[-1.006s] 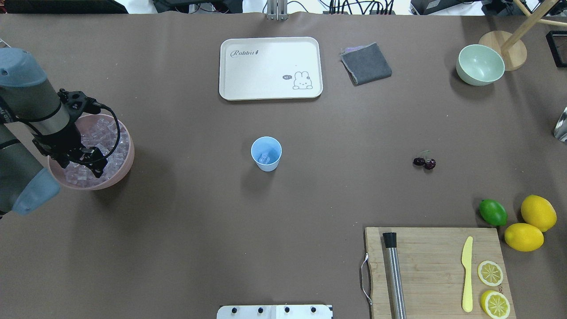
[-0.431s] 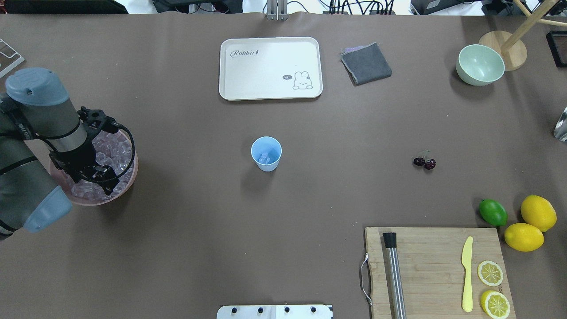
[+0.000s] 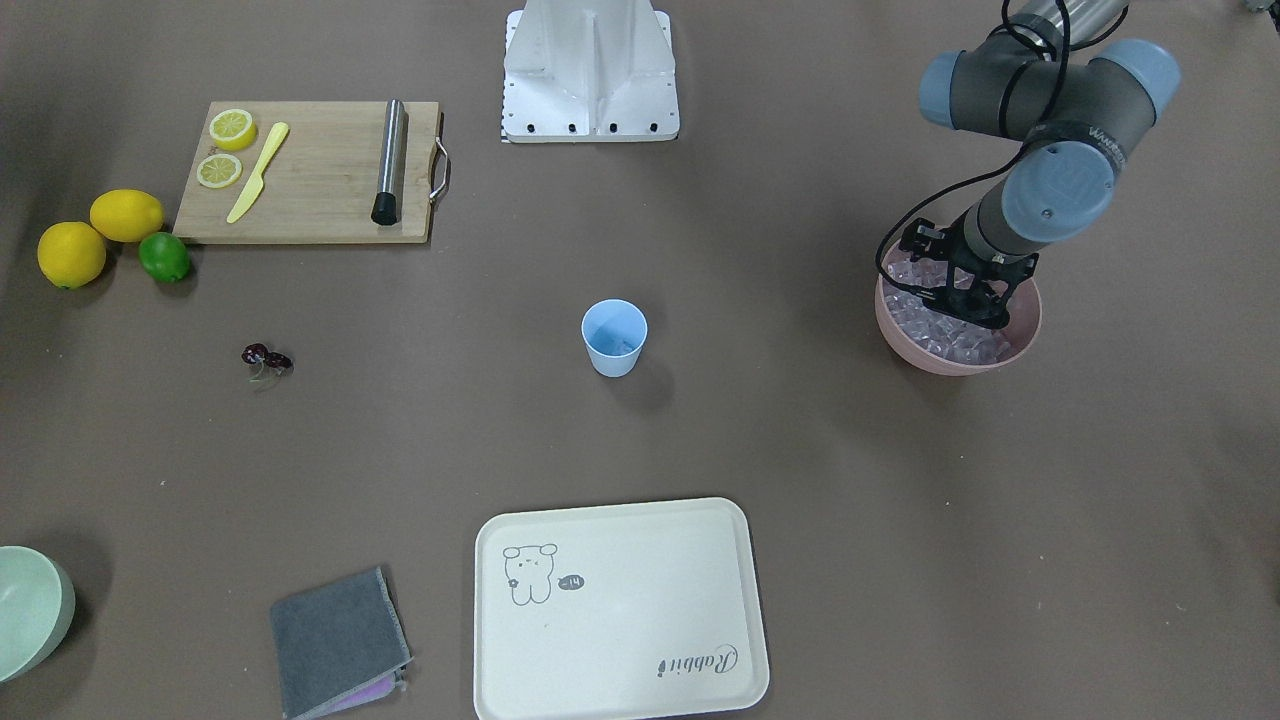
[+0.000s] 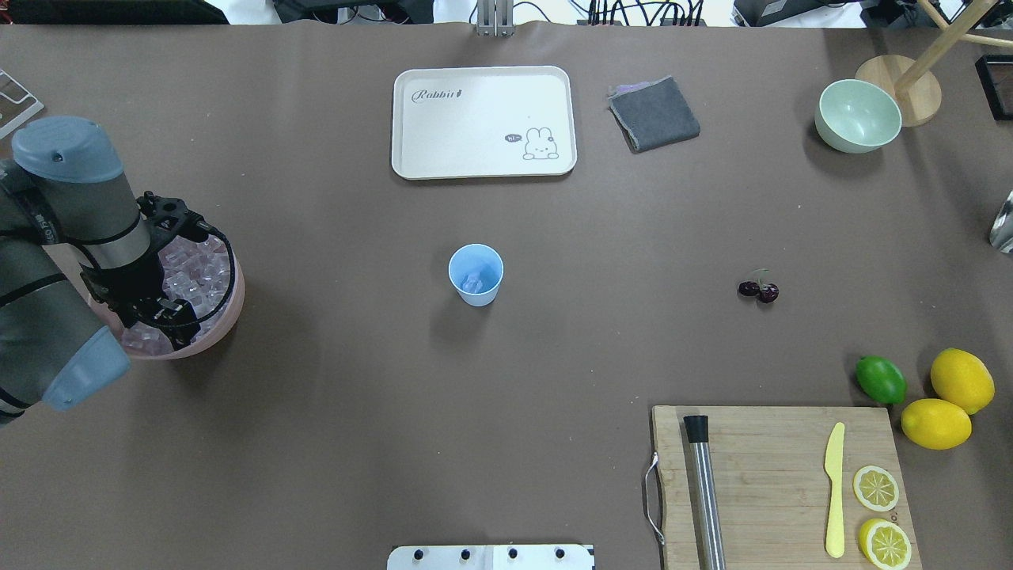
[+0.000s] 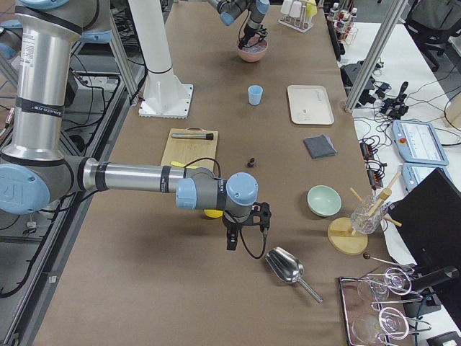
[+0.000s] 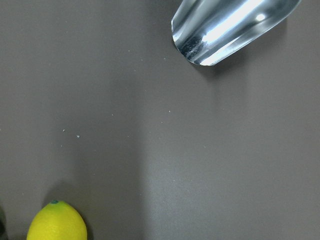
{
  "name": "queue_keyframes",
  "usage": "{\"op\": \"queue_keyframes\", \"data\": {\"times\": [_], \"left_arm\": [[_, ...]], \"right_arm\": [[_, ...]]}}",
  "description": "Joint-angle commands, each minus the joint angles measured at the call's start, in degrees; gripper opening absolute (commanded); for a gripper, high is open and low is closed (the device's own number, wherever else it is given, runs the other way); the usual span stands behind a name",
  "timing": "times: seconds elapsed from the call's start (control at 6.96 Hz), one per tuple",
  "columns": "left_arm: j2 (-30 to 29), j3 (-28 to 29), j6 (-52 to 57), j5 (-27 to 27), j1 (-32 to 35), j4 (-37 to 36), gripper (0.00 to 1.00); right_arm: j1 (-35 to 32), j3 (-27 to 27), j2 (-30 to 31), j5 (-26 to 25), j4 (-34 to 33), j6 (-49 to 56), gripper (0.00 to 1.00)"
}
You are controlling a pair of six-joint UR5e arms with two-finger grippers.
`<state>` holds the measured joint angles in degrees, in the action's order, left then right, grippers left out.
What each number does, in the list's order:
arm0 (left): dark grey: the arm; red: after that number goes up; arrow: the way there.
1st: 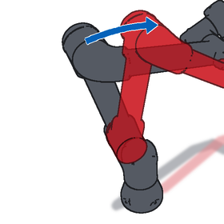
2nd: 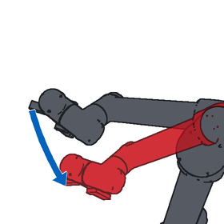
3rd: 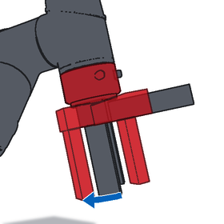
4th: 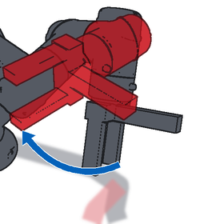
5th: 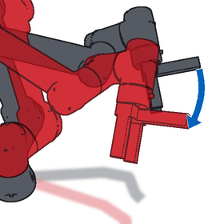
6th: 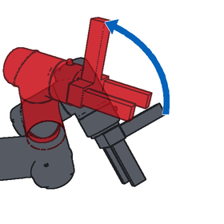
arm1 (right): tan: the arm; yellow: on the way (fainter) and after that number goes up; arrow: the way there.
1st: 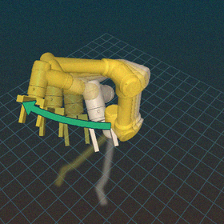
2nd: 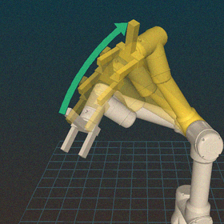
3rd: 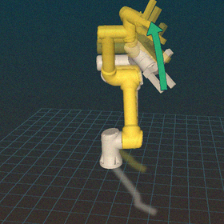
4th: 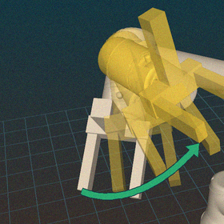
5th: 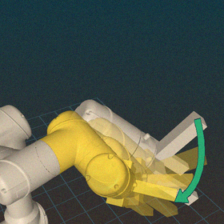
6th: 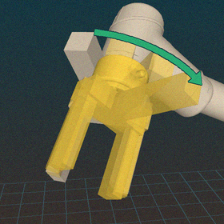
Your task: Put ice and cherries in cup
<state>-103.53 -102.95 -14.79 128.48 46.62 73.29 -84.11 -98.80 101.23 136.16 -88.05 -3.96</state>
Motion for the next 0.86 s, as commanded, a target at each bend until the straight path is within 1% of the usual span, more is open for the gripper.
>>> {"op": "queue_keyframes", "data": {"times": [0.0, 0.29, 0.58, 0.72], "left_arm": [[-0.44, 0.21, 1.96, -0.07, 0.75, -1.84, 0.77], [-0.45, 0.3, 1.96, -1.2, 0.67, -1.84, 0.74], [-0.45, 0.38, 1.96, -1.21, 0.58, -1.75, 0.74], [-0.45, 0.47, 1.96, -1.12, 0.58, -1.75, 0.71]], "right_arm": [[0.0, -0.07, -0.07, 0.07, 0.07, 0.0, 1.0], [0.0, -0.07, -0.07, 0.07, 0.07, 0.0, 1.0], [0.0, -0.07, -0.07, 0.07, 0.07, 0.0, 1.0], [0.0, -0.07, -0.16, 0.07, 0.07, -0.09, 1.0]]}}
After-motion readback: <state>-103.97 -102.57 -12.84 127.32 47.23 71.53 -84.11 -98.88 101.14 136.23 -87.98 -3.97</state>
